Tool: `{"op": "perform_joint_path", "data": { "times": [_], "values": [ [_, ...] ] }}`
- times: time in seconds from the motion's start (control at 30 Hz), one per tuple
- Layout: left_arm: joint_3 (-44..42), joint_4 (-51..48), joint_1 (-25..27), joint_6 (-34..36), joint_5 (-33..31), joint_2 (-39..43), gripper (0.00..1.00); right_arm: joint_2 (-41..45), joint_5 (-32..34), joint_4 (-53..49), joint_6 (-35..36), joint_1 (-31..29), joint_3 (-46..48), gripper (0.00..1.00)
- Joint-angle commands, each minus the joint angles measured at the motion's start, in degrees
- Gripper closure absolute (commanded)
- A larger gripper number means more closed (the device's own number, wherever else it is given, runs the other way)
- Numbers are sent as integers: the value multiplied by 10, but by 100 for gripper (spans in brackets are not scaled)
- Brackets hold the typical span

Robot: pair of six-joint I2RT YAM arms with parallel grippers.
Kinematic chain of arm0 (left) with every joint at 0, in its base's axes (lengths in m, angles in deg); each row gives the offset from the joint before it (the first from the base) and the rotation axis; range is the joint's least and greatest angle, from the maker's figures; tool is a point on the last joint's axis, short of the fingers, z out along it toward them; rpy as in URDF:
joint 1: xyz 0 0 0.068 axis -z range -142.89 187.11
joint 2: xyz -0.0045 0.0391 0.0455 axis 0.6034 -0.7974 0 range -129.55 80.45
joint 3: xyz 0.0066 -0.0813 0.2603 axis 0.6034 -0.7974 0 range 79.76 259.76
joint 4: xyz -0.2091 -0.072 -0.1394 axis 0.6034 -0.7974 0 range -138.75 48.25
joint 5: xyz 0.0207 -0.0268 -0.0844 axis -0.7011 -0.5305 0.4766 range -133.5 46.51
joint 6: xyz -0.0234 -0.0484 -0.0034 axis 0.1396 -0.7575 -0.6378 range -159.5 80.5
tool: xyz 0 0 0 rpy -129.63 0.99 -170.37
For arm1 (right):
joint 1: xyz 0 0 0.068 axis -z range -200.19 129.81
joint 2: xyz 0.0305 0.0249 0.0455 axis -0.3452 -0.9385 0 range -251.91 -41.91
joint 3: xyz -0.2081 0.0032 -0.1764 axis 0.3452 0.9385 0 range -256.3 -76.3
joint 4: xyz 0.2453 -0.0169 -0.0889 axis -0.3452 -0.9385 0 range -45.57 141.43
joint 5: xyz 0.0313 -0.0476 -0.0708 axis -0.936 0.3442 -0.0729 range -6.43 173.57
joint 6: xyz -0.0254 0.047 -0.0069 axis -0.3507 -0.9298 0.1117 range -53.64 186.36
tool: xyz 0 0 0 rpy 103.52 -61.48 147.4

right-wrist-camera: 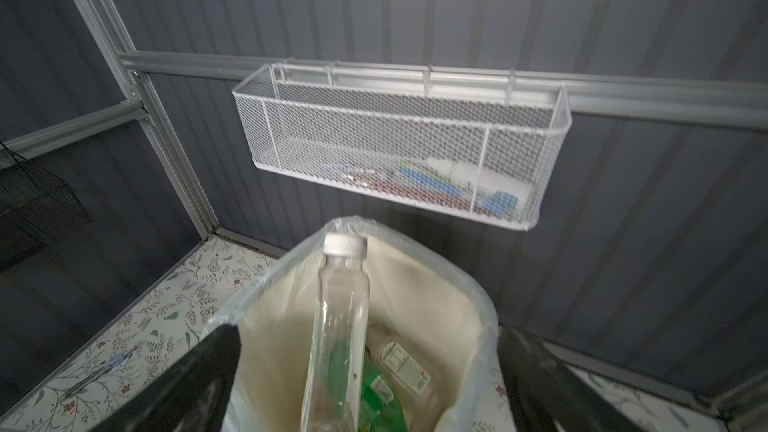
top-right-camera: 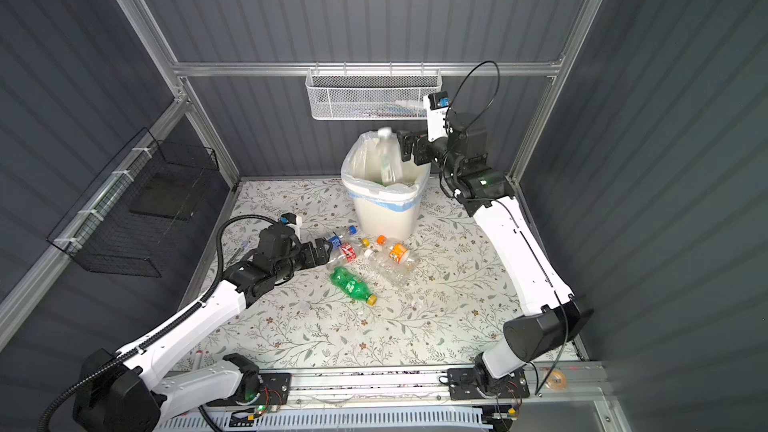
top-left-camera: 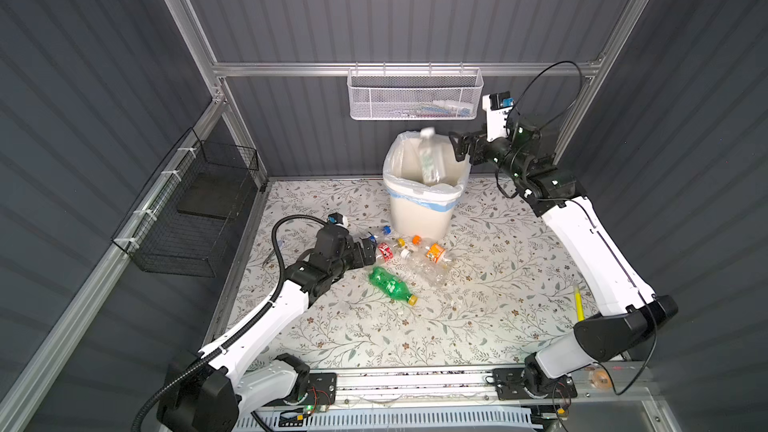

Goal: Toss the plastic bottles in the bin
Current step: 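Carry the clear bottle over the bin and open the right gripper, then grasp the second green soda bottle with the left gripper while the right gripper withdraws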

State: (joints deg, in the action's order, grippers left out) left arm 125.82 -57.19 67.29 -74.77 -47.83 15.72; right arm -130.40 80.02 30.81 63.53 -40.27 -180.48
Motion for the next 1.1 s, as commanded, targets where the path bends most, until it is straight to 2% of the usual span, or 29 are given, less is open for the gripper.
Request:
{"op": "perform_joint_path", "data": {
  "times": [0.0,0.17,0.37,0.63,1.07],
  "values": [
    [28,-48,15,-68,-13,8,2,65,-21,-20,-46,37,24,1],
    [52,-91,32,-92,6,-21,2,133,-21,49,-86,70,137,1],
    [21,-90,56,-143,25,-36,2,187,-25,84,-131,106,250,1],
    [-7,-59,92,-182,44,-94,3,217,-31,83,-149,126,316,1],
    [-7,11,97,-192,76,-193,5,233,-39,98,-173,148,376,1]
  ]
}}
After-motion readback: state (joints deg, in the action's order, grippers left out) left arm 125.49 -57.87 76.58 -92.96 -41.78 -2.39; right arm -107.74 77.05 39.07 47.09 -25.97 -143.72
